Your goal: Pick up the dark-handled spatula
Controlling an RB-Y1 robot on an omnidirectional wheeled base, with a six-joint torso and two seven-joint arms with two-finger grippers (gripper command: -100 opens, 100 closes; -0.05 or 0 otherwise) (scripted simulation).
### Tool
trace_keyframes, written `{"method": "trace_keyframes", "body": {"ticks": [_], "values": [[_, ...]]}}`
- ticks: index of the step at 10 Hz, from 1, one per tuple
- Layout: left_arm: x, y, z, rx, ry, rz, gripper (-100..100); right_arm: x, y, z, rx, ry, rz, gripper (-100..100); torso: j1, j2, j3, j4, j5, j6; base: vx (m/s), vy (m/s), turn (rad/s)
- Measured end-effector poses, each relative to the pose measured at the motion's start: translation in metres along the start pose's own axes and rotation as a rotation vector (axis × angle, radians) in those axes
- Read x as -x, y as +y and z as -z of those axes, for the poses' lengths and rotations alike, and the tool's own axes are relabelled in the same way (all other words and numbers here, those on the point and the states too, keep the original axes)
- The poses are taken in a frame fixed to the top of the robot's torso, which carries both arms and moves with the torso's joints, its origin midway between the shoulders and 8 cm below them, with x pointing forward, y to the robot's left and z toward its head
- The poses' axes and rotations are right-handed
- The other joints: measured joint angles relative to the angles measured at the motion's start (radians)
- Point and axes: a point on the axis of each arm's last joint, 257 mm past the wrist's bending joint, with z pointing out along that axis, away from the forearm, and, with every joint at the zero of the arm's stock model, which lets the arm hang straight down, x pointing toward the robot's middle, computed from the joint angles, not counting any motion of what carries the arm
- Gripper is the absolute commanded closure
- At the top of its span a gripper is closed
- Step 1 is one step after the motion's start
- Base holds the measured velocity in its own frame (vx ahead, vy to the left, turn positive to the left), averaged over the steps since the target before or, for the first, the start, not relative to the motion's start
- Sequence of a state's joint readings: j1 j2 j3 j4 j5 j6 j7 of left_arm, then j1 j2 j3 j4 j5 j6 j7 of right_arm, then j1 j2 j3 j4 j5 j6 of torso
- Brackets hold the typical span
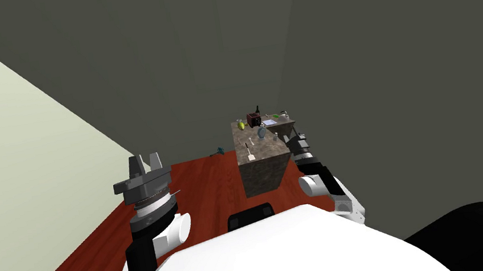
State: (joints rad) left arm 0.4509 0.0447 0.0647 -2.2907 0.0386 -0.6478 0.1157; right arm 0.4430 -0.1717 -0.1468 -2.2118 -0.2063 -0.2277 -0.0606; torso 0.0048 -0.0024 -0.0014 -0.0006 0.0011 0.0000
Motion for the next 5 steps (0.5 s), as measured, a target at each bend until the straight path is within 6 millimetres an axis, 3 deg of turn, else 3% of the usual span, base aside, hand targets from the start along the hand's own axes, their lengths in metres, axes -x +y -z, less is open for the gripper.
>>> {"method": "trace_keyframes", "body": {"ticks": [5], "values": [[0.000,0.000,0.000,0.000,0.000,0.000,0,0.022,-0.029,-0.007,-0.122,-0.022,-0.083,-100,0.002,-0.001,0.000,0.000,0.000,0.000,0.044,0.094,-0.004]]}}
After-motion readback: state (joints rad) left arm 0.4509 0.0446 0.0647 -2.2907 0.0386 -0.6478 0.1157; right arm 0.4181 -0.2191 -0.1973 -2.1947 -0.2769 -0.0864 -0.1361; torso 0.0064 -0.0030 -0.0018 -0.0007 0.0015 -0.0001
